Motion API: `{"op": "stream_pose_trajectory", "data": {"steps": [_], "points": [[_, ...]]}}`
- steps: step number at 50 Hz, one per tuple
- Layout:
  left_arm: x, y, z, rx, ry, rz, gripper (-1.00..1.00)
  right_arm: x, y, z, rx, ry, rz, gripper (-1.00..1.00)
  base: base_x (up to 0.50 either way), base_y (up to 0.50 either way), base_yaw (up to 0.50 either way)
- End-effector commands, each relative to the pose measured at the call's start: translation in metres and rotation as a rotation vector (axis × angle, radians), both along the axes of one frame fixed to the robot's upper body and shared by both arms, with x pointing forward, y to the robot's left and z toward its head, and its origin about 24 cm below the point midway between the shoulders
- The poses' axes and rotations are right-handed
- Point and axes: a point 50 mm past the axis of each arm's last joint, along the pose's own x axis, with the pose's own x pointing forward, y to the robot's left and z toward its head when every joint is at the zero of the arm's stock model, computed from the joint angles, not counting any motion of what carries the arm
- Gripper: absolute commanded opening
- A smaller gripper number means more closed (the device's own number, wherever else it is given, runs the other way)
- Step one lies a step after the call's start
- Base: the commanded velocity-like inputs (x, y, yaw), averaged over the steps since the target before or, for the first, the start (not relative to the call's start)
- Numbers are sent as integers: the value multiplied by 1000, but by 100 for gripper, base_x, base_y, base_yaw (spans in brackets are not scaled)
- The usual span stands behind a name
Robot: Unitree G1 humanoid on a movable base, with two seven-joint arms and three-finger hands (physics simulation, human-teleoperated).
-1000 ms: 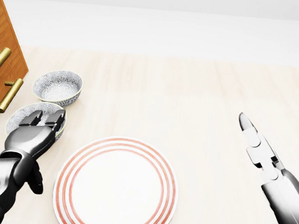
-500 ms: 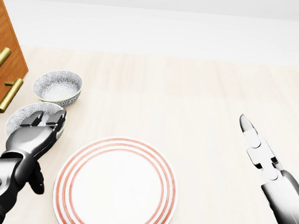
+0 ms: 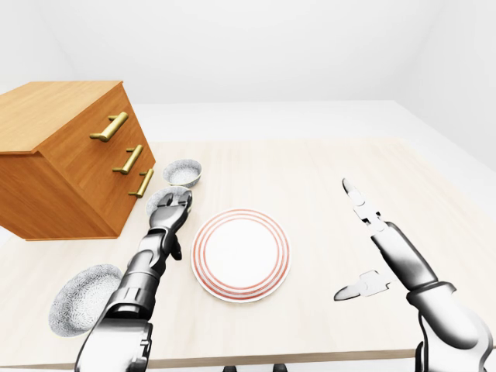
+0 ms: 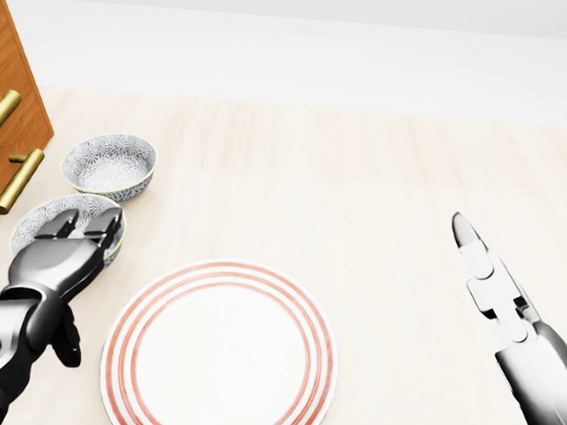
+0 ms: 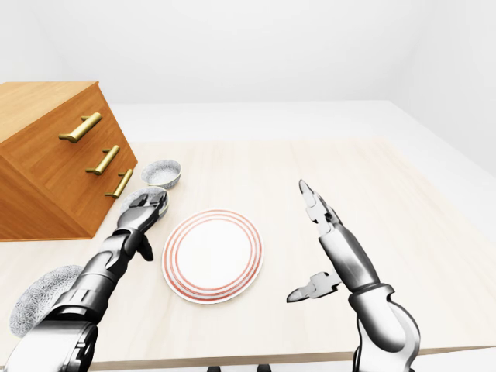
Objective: Put the bowl in the middle on the plate.
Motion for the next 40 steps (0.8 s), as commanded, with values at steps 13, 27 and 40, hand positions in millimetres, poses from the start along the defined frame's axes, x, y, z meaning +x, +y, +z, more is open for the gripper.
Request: {"op": "stream_pose_trajectory", "data": {"steps": [13,27,40], "points": [[0,3,3,12,6,11,100,1,0,0,1,0,0,100,10,1,0],[2,9,6,75,-1,24,90,0,1,2,-4,-8,4,100,9,0,0],[2,7,5,64,5,19,-42,0,0,1,3,-4,1,100,8,0,0]]}}
